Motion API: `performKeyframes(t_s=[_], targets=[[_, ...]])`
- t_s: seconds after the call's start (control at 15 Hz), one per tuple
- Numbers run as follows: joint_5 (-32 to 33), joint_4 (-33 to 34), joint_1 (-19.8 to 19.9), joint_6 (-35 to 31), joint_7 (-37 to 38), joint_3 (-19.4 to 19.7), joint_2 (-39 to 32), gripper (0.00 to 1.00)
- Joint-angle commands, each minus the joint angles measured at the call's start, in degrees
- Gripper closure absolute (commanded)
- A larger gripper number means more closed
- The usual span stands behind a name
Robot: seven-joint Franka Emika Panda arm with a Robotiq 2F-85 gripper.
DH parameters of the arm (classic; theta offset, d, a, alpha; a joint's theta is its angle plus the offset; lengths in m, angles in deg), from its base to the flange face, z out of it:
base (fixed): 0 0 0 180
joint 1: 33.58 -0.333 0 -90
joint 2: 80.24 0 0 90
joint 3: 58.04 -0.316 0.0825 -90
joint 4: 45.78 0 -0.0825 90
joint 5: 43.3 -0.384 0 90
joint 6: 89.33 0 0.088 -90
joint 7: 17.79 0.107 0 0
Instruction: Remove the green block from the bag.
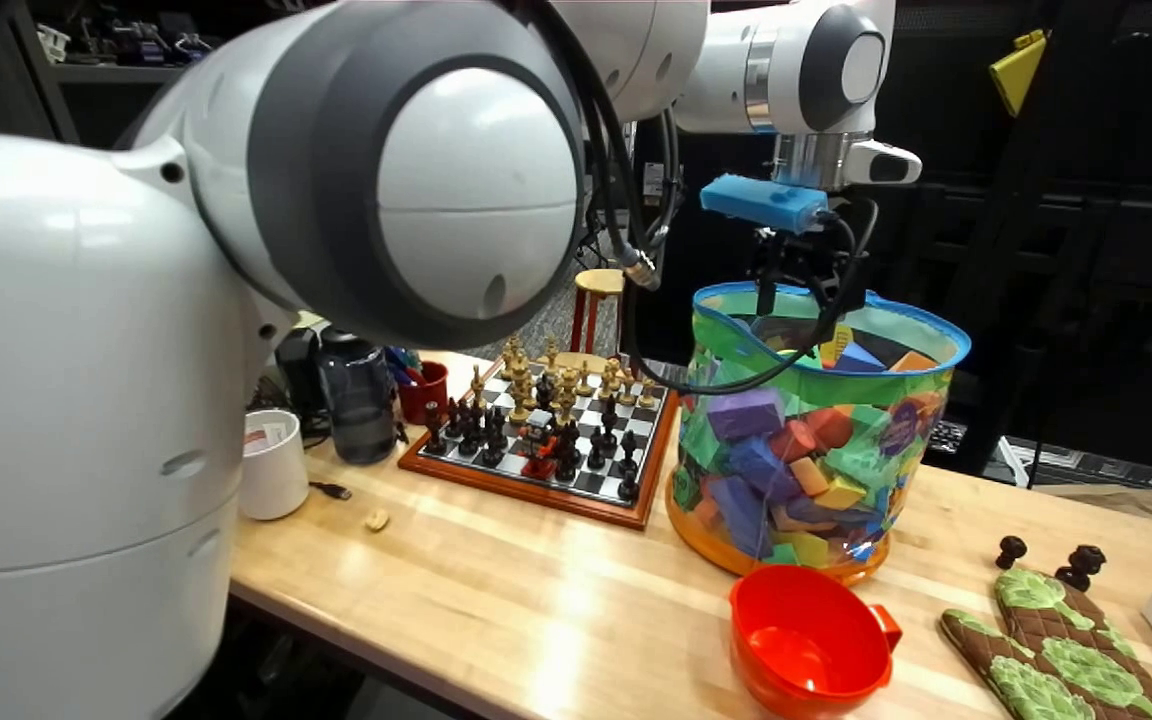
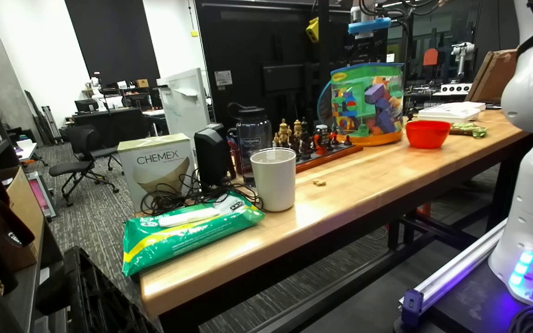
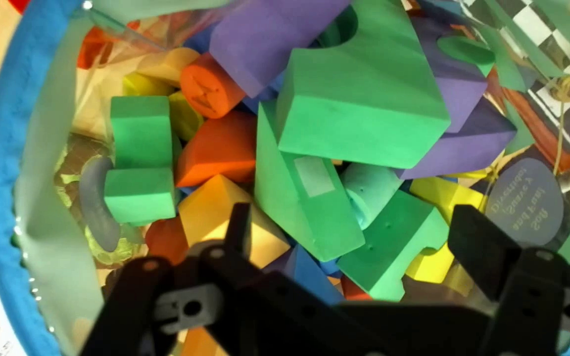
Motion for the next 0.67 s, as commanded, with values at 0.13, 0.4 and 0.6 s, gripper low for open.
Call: performKeyframes(t_s=[0.13,0.4,0.6], targets=[[0.2,-2.1,-0.5,3.3,-3.0,-0.7,1.8,0.0],[-0.4,-2.7,-0.2,6.3,-5.7,-1.2,1.5,0.0],[-0.9,-3.2,0.2,9.6,-11.5,-1.7,1.1,0.0]])
